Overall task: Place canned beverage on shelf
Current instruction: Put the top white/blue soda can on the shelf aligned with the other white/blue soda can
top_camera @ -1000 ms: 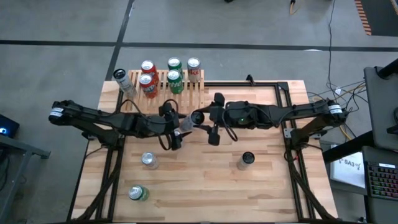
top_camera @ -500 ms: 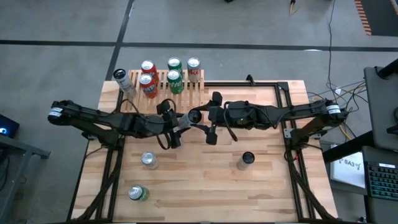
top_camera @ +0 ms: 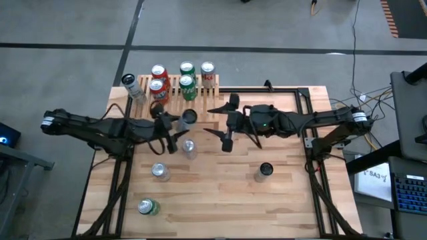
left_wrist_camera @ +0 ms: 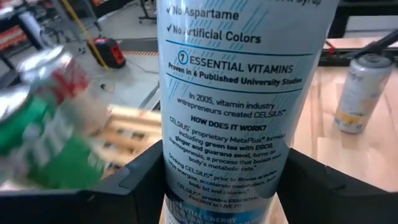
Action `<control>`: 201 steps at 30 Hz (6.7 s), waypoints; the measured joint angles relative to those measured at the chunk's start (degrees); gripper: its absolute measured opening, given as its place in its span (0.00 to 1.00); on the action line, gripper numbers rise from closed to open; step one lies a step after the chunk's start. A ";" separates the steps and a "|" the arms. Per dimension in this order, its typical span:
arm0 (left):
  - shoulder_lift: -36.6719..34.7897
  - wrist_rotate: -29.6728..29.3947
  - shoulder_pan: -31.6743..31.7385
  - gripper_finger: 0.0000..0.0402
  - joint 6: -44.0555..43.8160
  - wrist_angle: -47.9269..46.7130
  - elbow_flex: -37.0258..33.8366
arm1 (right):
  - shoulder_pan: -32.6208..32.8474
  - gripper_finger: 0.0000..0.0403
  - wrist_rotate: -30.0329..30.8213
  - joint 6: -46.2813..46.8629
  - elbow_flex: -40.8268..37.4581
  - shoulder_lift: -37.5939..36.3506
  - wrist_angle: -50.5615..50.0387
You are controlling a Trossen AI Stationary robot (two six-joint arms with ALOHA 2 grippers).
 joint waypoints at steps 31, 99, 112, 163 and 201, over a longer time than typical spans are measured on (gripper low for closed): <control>-36.39 -19.63 0.03 0.56 -3.04 -0.32 -25.11 | -0.74 0.67 -0.16 0.62 -0.12 -0.30 0.46; -33.73 -24.77 0.04 0.79 -14.74 -1.23 -24.68 | -0.72 0.68 -0.16 0.36 -0.17 -0.19 0.26; -33.45 -23.79 0.03 0.79 -15.13 -8.31 -16.57 | -0.72 0.67 -0.16 0.97 -0.17 -0.19 -1.66; -20.51 -28.17 -0.06 0.68 -14.67 -24.18 -4.34 | -0.73 0.62 -0.25 0.56 -0.49 -0.19 -4.70; -19.24 -18.92 -0.04 0.74 -14.64 -31.17 9.03 | -0.74 0.57 -0.23 1.37 -0.52 1.86 -3.43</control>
